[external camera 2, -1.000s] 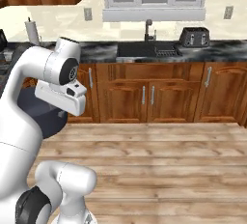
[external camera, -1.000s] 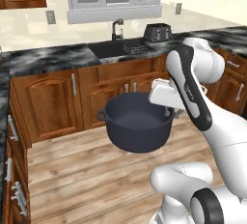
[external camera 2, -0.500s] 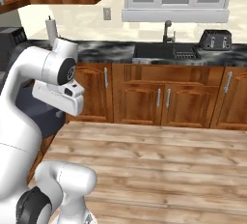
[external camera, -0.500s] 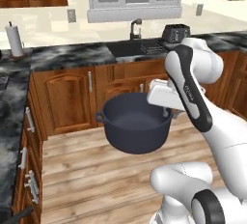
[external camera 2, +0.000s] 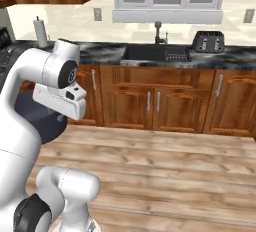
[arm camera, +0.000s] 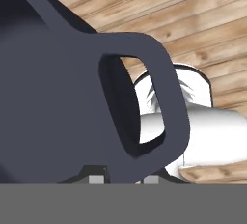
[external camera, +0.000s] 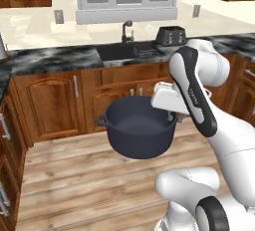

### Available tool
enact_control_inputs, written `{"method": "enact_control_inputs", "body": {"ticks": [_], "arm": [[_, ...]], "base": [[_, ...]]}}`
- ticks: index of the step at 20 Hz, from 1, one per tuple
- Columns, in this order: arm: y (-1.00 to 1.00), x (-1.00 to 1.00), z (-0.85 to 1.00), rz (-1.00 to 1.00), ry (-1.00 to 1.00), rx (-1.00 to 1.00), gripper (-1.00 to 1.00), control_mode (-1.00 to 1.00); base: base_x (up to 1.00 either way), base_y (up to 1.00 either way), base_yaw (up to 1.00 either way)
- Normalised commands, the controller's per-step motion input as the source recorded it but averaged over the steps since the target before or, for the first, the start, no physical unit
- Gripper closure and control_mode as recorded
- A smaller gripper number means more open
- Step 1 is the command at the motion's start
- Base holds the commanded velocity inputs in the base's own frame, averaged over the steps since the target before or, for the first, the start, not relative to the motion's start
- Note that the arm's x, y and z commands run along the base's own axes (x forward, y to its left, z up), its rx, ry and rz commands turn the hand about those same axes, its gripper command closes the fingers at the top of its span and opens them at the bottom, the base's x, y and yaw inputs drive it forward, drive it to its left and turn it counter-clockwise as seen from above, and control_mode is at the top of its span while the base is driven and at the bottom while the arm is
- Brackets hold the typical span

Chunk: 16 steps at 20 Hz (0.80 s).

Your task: Move the pot and pan from the stove into the sink.

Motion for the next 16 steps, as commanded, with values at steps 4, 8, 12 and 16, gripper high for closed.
{"method": "enact_control_inputs", "body": {"ticks": [4, 8, 12, 16], "arm": [[0.00, 0.00, 0.00, 0.00, 0.00, 0.00, 1.00, 1.00], [0.00, 0.00, 0.00, 0.00, 0.00, 0.00, 1.00, 1.00], [0.00, 0.00, 0.00, 0.00, 0.00, 0.00, 1.00, 1.00], [0.00, 0.00, 0.00, 0.00, 0.00, 0.00, 1.00, 1.00]], "base": [[0.35, -0.85, 0.07], [0.36, -0.83, 0.08], [0.35, -0.83, 0.08], [0.33, -0.80, 0.08]]}}
